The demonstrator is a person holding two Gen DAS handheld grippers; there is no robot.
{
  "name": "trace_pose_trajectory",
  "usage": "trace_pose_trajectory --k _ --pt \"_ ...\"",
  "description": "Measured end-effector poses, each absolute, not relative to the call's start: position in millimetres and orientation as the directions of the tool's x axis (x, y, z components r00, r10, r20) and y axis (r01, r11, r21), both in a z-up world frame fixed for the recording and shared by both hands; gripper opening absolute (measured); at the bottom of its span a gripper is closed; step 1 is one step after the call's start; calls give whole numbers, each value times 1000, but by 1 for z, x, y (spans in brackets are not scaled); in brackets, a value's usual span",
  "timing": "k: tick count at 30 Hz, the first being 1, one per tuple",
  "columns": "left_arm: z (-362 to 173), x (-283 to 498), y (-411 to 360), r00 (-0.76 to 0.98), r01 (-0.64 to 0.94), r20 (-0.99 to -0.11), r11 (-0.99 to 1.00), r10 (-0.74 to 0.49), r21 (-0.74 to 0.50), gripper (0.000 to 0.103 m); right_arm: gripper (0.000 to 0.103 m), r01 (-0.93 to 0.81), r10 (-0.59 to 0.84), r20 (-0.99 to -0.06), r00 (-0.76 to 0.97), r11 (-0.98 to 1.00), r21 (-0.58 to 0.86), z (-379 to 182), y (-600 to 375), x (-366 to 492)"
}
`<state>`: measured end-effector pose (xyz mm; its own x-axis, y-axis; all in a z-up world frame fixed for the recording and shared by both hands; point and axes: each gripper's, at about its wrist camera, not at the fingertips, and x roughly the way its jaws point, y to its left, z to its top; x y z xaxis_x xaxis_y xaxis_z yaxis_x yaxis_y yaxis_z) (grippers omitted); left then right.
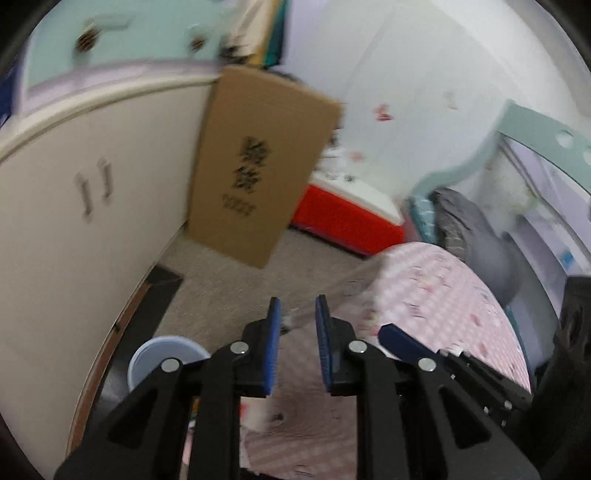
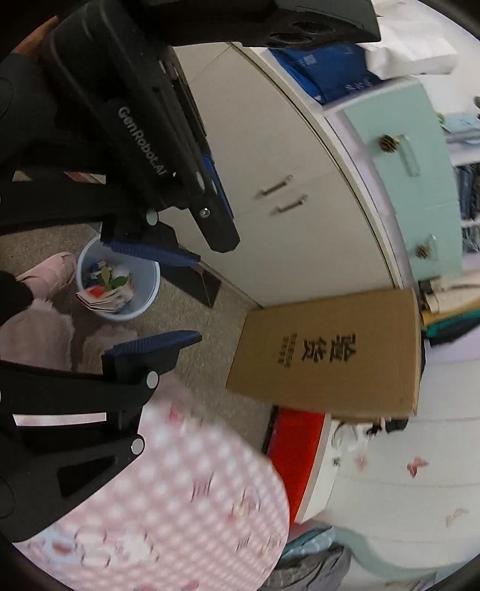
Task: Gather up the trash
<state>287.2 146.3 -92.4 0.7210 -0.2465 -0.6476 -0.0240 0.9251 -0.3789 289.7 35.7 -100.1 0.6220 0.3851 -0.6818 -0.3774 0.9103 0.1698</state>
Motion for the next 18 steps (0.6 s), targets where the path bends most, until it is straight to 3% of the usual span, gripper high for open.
trace_pose_trajectory --k 11,18 --pt "-174 305 233 631 -219 -771 934 -84 -281 22 37 -441 377 -776 506 886 143 -163 94 302" --pt "-170 289 233 634 -250 -773 945 -6 -212 44 41 -424 375 -754 540 894 141 -143 70 282"
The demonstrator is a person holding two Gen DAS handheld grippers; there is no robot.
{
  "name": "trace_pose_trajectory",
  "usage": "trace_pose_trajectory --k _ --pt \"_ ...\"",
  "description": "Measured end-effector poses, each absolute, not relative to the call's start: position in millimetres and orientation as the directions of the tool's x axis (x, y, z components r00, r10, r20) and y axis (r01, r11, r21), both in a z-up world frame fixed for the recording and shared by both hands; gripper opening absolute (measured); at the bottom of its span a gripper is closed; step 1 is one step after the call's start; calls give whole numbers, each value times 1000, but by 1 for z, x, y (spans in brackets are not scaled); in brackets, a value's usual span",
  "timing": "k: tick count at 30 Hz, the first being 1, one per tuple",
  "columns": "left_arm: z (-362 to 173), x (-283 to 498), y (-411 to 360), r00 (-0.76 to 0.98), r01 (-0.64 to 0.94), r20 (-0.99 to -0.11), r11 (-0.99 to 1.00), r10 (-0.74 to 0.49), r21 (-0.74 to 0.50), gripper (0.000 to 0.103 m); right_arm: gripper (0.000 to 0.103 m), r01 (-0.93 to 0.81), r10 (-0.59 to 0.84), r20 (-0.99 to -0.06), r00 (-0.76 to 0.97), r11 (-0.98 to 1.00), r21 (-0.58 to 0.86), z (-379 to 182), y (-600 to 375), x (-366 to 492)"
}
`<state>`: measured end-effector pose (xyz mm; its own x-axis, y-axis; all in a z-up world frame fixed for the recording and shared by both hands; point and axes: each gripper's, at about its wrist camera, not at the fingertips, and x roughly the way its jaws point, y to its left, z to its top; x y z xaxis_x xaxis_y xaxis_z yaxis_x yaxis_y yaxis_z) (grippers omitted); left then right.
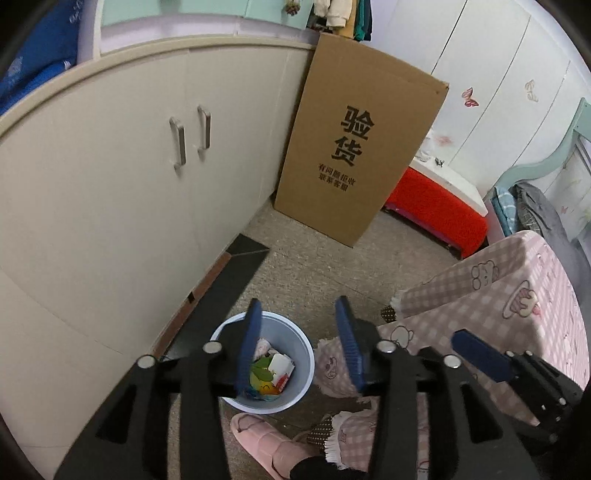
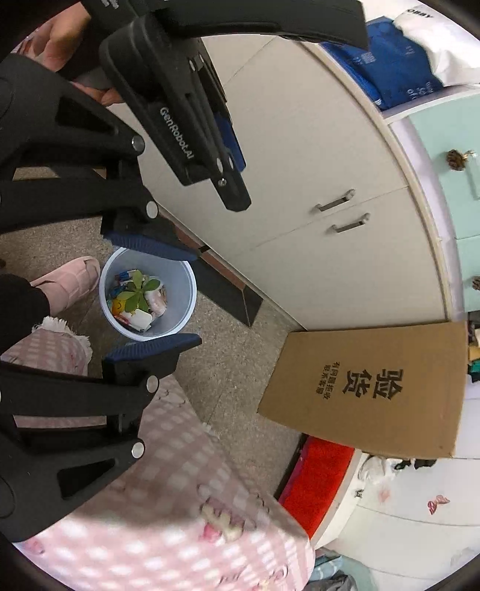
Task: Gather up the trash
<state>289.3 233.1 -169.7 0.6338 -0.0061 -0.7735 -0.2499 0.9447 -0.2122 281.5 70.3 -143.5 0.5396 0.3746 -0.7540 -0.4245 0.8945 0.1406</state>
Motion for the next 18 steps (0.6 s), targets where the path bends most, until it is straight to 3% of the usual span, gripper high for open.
trace_pose_trajectory --k 3,12,18 --pt "-151 271 222 655 -253 -755 950 30 -181 58 43 -413 375 -724 578 900 136 -120 49 261" --pt "-75 204 164 759 -207 -643 974 98 -95 77 52 -345 335 -599 727 933 102 -53 -31 188" --pt "-28 153 112 828 -161 -548 986 119 -30 82 60 -280 294 -497 816 954 106 -14 -90 131"
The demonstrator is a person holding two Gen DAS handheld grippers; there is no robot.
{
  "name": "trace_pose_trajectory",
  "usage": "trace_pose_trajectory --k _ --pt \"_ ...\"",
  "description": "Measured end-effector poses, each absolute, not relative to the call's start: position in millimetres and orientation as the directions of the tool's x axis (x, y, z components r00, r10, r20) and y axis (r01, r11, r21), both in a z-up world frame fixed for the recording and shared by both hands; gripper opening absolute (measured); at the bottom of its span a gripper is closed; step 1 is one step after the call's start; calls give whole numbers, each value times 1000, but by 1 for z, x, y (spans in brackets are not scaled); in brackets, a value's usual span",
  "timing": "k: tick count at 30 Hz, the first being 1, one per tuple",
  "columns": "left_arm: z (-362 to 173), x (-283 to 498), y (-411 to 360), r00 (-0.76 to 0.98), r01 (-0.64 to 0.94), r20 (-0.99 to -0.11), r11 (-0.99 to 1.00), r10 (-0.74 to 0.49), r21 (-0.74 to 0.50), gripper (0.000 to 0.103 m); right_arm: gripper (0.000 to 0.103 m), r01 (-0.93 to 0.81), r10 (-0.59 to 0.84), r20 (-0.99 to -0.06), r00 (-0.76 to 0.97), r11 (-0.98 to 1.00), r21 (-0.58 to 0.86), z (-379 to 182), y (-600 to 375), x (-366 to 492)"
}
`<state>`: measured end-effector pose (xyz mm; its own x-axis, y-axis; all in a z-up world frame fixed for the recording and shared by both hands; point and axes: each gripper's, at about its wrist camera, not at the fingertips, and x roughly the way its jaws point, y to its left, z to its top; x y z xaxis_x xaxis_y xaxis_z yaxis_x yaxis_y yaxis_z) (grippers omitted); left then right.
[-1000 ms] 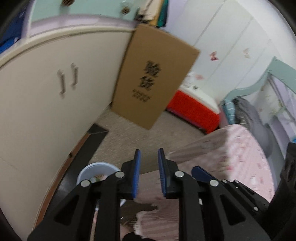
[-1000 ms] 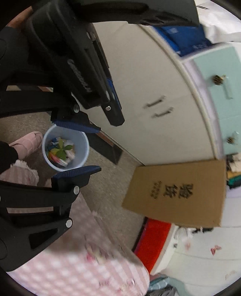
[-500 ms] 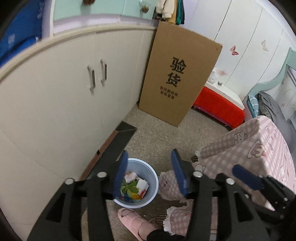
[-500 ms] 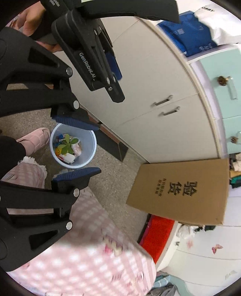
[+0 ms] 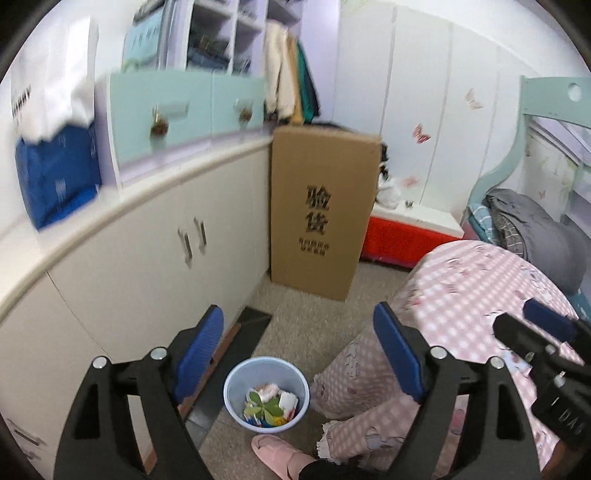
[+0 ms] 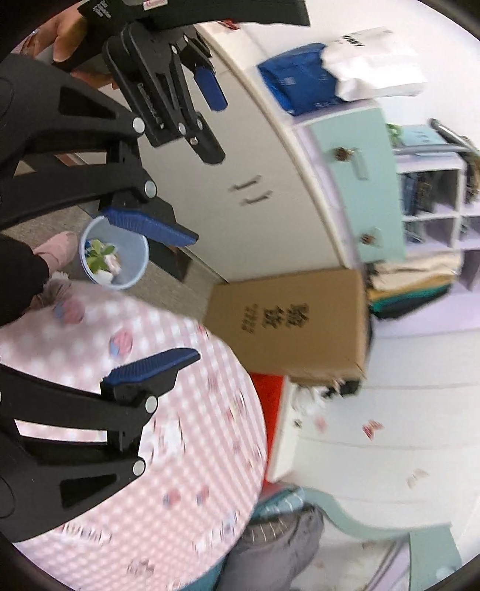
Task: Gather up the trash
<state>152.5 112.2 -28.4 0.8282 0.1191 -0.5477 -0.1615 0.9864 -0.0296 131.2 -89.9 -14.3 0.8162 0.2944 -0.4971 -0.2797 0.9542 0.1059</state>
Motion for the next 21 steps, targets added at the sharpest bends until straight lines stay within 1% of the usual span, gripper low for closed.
trace_pose_trajectory --k 4,6,8,10,14,17,21 --pt "-1 114 81 873 -123 -477 992 99 -19 86 68 -239 262 -423 868 965 107 4 -122 90" --pt "10 95 68 892 -104 -443 995 87 -13 90 70 -217 243 -388 889 970 111 10 -137 69" --pt "22 73 51 912 -81 -402 997 75 0 92 75 -193 220 -361 906 975 111 14 -147 53" --pt "29 55 38 928 -62 -368 998 63 13 93 77 -166 194 -331 923 980 113 18 -160 32" --pt "41 25 16 943 -22 -332 999 31 31 94 83 -108 142 -281 949 985 135 21 -180 -5" --pt "47 6 4 951 16 -308 999 -6 28 95 83 -78 110 -251 962 988 135 22 -190 -27" --pt "51 -22 -15 965 20 -264 997 -1 70 97 87 -45 73 -213 974 990 134 23 -198 -54"
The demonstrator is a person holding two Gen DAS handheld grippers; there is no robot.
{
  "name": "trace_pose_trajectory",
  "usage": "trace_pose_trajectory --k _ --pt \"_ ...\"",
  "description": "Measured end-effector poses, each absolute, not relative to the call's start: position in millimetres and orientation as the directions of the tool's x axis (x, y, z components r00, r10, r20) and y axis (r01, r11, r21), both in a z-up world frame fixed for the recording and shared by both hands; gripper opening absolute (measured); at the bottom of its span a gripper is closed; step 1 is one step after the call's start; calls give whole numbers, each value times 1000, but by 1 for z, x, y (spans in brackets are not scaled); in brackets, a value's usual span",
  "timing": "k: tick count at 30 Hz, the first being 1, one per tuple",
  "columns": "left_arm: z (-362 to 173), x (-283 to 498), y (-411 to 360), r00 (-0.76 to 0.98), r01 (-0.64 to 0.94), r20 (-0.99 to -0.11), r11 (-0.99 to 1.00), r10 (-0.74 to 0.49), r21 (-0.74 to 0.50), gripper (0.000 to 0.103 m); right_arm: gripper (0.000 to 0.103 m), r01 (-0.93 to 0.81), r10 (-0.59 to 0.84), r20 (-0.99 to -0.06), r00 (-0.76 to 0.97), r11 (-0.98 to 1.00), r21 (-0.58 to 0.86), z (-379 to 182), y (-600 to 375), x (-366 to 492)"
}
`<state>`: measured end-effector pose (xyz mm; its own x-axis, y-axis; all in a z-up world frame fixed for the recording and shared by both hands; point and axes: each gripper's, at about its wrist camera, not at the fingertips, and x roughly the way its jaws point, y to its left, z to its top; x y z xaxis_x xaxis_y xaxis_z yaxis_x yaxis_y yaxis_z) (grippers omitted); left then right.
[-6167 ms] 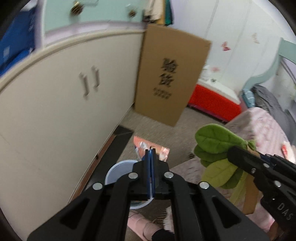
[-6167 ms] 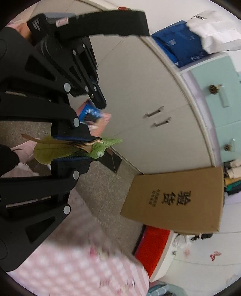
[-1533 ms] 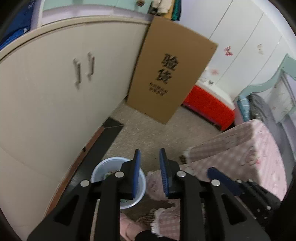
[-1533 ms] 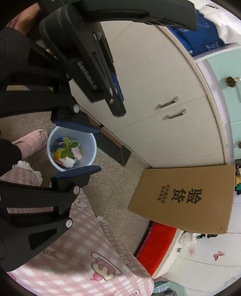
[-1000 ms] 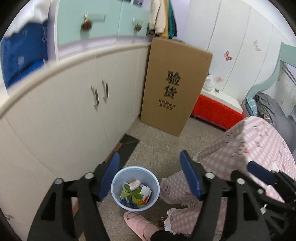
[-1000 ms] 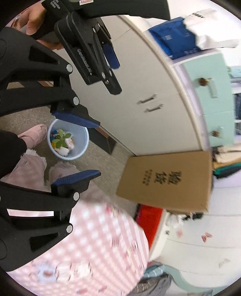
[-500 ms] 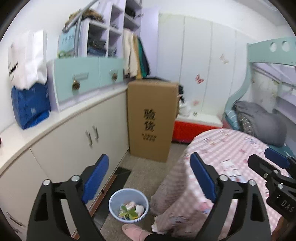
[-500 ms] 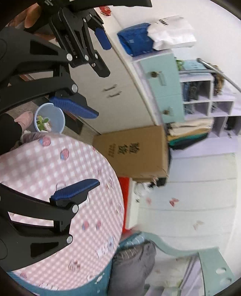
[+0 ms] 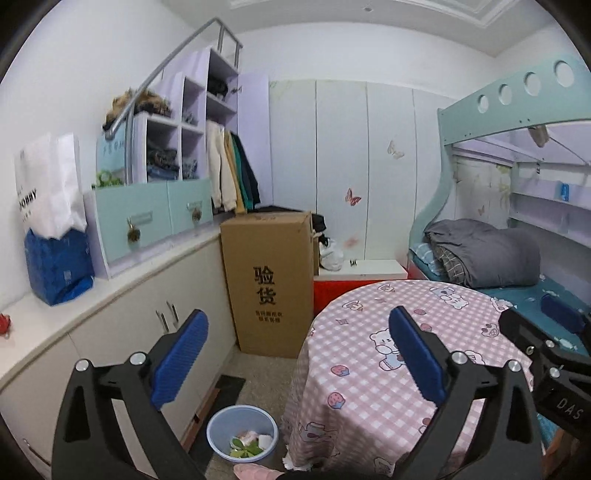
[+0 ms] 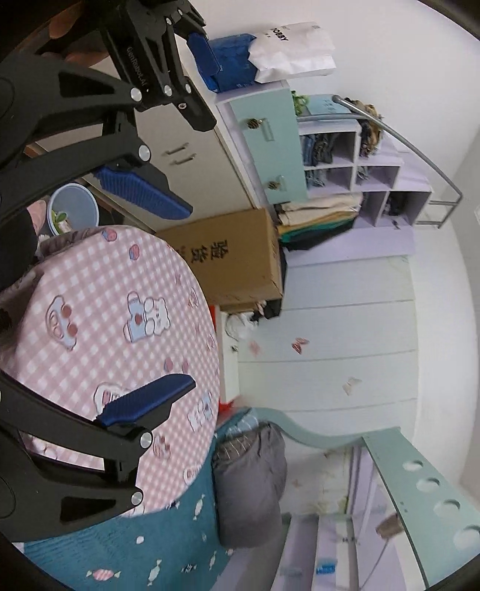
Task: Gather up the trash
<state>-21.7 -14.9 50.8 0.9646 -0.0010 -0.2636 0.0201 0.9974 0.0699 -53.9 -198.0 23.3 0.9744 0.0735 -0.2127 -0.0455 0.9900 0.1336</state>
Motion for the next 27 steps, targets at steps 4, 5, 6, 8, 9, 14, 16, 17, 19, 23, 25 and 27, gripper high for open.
trace_pose_trajectory --k 4,5,6,8,9,14,16,17,19,23,25,27 --pt "53 -39 -23 972 41 -235 997 -23 72 97 89 -18 40 -180 983 992 121 23 -204 -77" --pt "53 -44 -25 973 47 -228 996 -30 71 97 90 -11 32 -174 984 993 120 23 -206 -81" --pt "54 -49 -27 975 51 -222 996 -34 73 97 90 -7 27 -166 986 993 119 22 -207 -86" --pt "55 -57 -31 977 58 -210 995 -41 78 97 90 0 18 -157 987 993 116 21 -209 -94" --pt "56 -61 -32 978 67 -202 995 -50 75 97 90 2 14 -150 989 994 110 21 -209 -97" --pt "57 -72 -33 981 75 -183 995 -63 60 97 91 9 6 -140 990 994 107 21 -209 -105" --pt "56 -73 -35 980 81 -188 995 -68 61 97 91 8 7 -140 990 994 105 20 -209 -106" --pt "56 -74 -35 980 82 -187 995 -69 63 97 91 7 7 -140 990 994 105 20 -208 -106" --pt "55 -75 -36 980 83 -185 994 -69 67 97 91 5 10 -139 990 994 107 20 -207 -107" --pt "55 -75 -36 981 81 -181 994 -68 70 97 91 2 13 -140 990 994 106 19 -207 -109" --pt "55 -76 -35 982 77 -177 994 -63 71 97 91 -2 17 -141 990 994 107 19 -207 -110" --pt "55 -77 -35 983 76 -174 995 -64 67 97 91 -2 17 -142 990 994 106 19 -208 -110"
